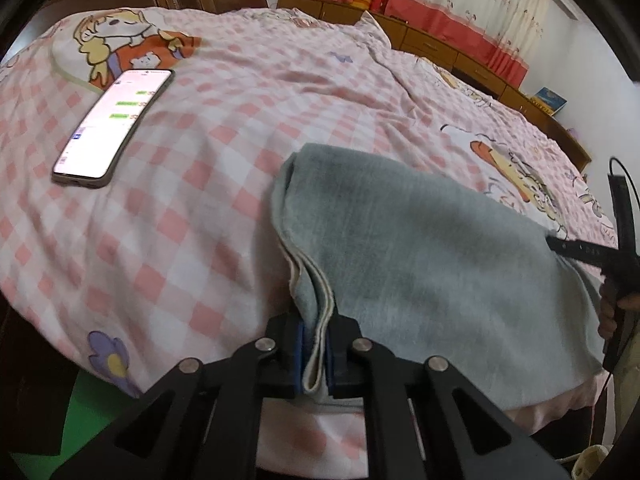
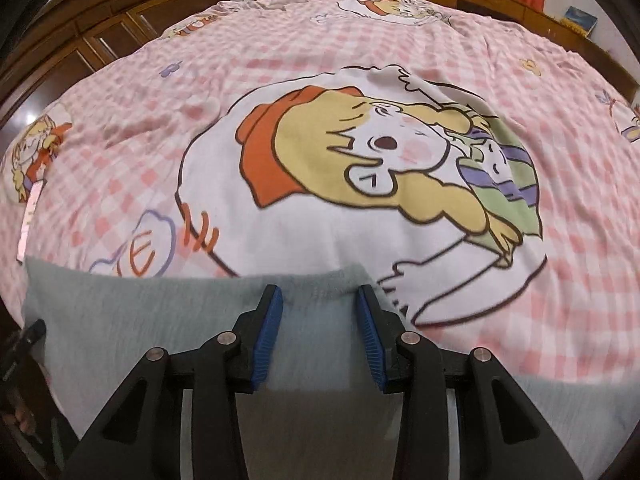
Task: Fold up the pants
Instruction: 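Lift the folded edge with the left gripper toward the right tool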
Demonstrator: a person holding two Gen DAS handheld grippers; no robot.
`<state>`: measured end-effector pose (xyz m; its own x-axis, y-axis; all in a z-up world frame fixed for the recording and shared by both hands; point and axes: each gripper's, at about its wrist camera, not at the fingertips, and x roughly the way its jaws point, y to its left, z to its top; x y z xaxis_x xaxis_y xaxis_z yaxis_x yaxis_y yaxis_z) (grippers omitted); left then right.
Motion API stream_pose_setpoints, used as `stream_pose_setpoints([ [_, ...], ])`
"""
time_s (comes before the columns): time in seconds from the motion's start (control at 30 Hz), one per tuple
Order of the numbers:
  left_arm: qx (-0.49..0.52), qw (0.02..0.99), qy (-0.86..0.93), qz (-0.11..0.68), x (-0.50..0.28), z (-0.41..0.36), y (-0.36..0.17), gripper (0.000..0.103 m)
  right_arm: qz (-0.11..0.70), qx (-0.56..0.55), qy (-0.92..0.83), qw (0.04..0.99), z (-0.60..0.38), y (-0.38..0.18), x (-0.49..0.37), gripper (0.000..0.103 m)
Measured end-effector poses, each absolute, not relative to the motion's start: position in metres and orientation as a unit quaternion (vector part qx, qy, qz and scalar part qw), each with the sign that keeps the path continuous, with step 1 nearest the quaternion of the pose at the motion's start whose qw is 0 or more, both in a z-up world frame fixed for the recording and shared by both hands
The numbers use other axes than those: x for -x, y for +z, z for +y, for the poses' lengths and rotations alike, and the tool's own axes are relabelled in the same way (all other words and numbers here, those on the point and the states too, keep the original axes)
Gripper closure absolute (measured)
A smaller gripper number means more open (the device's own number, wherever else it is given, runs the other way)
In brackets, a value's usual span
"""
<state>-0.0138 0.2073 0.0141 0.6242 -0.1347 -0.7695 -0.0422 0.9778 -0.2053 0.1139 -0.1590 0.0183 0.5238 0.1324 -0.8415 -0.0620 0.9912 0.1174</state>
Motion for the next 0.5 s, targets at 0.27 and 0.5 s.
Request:
stream_pose_setpoints([
  [0.27,0.148,0.892,-0.047,0.425,0.003,0.212,0.007,0.076,0.456,-0.057,0.057,0.886,-0.163,0.047,-0.094,0.063],
  [0.5,0.129,0.899,-0.054,0.414,0.009,0.211,0.020,0.096,0.423,-0.044,0.101,0.899,-0.159,0.077,-0.030,0.063],
])
